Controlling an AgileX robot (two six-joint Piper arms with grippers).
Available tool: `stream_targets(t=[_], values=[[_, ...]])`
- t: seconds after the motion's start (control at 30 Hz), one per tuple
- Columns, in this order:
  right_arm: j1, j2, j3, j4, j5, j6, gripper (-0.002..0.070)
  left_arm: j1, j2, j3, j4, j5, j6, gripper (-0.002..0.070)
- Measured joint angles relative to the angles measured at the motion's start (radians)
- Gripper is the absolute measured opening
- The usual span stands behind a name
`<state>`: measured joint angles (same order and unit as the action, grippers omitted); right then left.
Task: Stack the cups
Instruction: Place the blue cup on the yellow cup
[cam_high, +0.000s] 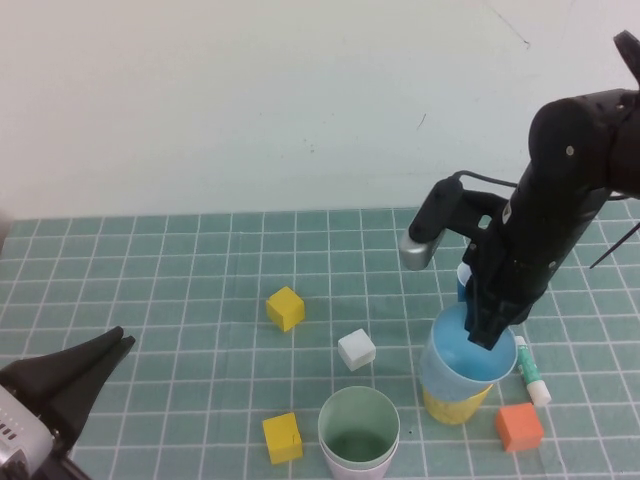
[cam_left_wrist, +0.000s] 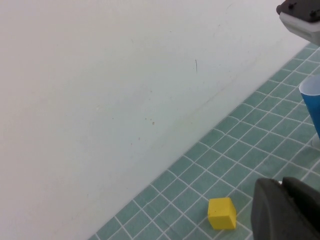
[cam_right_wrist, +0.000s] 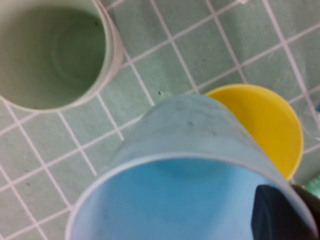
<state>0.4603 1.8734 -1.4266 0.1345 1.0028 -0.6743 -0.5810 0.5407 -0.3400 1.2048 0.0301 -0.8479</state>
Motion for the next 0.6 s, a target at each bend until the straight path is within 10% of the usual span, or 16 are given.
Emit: stream_targets(t=[0.6], values=[[0.0,0.055,0.0,-0.103,-0.055,0.1,0.0017,0.0,0.0,0.0,0.017,0.002,-0.019,-0.0001]])
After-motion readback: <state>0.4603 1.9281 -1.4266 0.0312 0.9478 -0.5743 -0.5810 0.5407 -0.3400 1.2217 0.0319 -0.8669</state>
